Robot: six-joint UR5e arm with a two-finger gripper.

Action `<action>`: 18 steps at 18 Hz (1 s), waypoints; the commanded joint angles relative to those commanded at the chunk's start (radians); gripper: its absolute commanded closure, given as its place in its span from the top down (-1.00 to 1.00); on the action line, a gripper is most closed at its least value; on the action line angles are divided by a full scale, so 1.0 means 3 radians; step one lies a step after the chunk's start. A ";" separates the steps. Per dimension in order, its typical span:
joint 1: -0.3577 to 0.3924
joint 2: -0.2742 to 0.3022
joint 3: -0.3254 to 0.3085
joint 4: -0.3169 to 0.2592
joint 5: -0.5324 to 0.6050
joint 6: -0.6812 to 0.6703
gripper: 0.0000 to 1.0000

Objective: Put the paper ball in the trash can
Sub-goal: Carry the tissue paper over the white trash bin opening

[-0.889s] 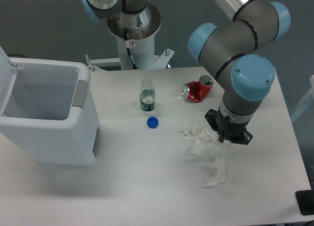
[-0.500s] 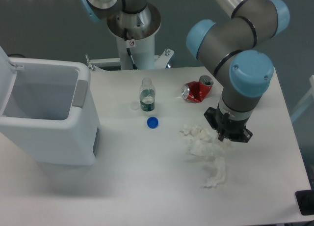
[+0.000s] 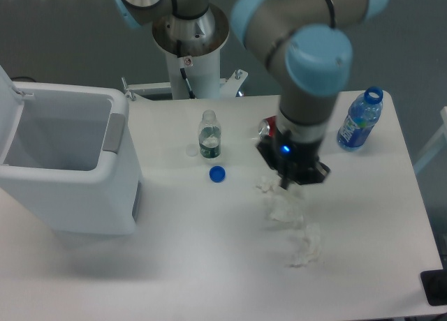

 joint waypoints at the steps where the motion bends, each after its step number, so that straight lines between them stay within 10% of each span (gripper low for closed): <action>1: -0.0056 0.0061 -0.0036 0.0000 -0.0036 -0.0051 -1.00; 11: -0.0629 0.0665 -0.0245 0.0112 -0.0558 -0.0941 -1.00; 18: -0.1120 0.0737 -0.0327 0.0118 -0.0573 -0.1095 -0.94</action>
